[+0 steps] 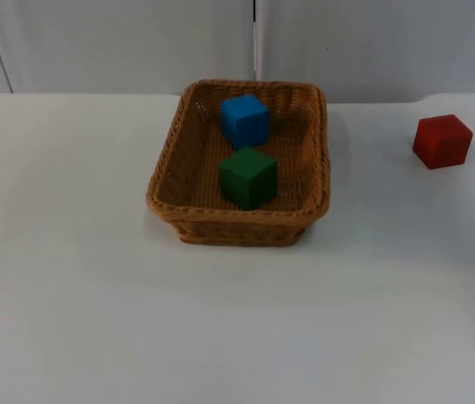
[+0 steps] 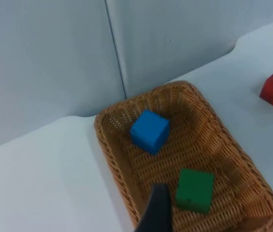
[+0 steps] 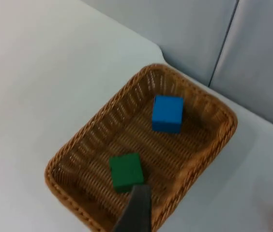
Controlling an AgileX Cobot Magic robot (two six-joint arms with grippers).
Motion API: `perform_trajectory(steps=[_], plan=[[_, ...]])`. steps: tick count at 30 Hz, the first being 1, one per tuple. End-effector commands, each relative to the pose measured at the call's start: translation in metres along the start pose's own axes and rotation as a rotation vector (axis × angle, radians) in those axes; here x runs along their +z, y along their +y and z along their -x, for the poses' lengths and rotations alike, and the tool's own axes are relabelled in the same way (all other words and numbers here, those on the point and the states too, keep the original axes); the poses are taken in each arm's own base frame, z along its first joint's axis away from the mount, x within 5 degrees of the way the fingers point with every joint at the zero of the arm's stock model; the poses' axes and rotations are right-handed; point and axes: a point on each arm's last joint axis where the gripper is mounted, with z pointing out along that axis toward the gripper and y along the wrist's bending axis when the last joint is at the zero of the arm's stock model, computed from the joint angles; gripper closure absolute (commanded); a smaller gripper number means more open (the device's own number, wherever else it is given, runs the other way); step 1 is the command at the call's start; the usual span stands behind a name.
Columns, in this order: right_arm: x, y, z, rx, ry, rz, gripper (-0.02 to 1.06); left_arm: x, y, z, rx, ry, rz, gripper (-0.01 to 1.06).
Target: Pick up one cube with each hand and place exactly two cubes into the same basket, leaving the remaining cube outside.
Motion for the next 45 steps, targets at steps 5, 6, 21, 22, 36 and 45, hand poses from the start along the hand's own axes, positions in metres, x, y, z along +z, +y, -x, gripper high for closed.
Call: perform_trajectory(steps=[5, 6, 21, 22, 36, 45], plan=[[-0.020, 0.007, -0.018, 0.020, -0.038, 0.006, 0.27, -0.035, 0.002, -0.004, -0.034, -0.027, -0.011, 0.34], [-0.024, 0.009, -0.023, 0.025, -0.044, 0.008, 0.27, -0.042, 0.002, -0.007, -0.036, -0.034, -0.012, 0.34], [-0.077, 0.029, -0.101, 0.030, -0.098, -0.001, 0.27, -0.104, 0.004, -0.080, -0.051, -0.074, -0.021, 0.34], [-0.077, 0.029, -0.101, 0.030, -0.098, -0.001, 0.27, -0.104, 0.004, -0.080, -0.051, -0.074, -0.021, 0.34], [-0.118, 0.047, -0.177, 0.030, -0.154, -0.015, 0.27, -0.157, 0.005, -0.132, -0.072, -0.198, -0.032, 0.34], [-0.127, 0.056, -0.231, 0.033, -0.169, -0.019, 0.27, -0.171, 0.006, -0.165, -0.070, -0.233, -0.025, 0.34]])
